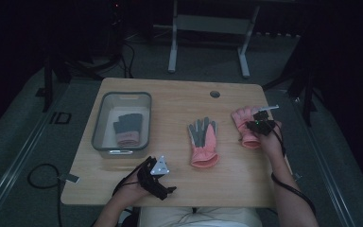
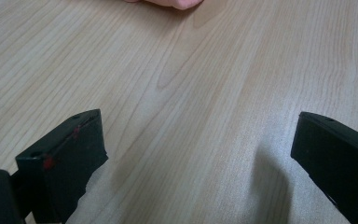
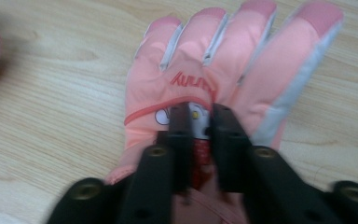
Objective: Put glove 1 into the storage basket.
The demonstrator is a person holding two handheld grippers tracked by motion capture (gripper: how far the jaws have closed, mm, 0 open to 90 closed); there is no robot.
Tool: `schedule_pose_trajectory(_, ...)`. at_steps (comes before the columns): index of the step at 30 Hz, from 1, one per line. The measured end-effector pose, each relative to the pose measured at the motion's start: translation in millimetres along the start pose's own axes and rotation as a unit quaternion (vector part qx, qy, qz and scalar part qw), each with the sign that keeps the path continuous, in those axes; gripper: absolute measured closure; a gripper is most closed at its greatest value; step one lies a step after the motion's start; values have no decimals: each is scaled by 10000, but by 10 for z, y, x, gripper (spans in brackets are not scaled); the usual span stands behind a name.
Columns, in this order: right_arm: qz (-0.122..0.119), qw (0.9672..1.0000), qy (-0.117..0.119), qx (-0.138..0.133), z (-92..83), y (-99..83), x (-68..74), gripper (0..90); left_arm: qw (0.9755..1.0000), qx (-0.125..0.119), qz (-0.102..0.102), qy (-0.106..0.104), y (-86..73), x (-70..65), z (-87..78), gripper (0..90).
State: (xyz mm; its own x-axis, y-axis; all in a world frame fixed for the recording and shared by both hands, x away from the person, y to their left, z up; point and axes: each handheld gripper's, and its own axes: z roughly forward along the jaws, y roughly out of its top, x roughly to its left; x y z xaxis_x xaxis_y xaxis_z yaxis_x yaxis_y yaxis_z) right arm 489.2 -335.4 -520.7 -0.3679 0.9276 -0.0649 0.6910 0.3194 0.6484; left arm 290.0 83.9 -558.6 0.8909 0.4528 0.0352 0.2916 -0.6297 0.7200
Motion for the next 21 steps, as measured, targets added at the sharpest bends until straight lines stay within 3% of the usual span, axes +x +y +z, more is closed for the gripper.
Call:
schedule_pose_trajectory(4,255,9996,-102,-116,-137,38,-5,854,10000,-43,0,-4,1,-3,-11,25)
schedule_pose_trajectory(11,174,9986,-196,-455,-658,117,143,855,10000,-27,10,-32,7,-10,-16,25)
schedule_pose_trajectory(21,180,9969,126,-754,-1195,33,329,854,10000,2,63,30,8,-16,-9,25)
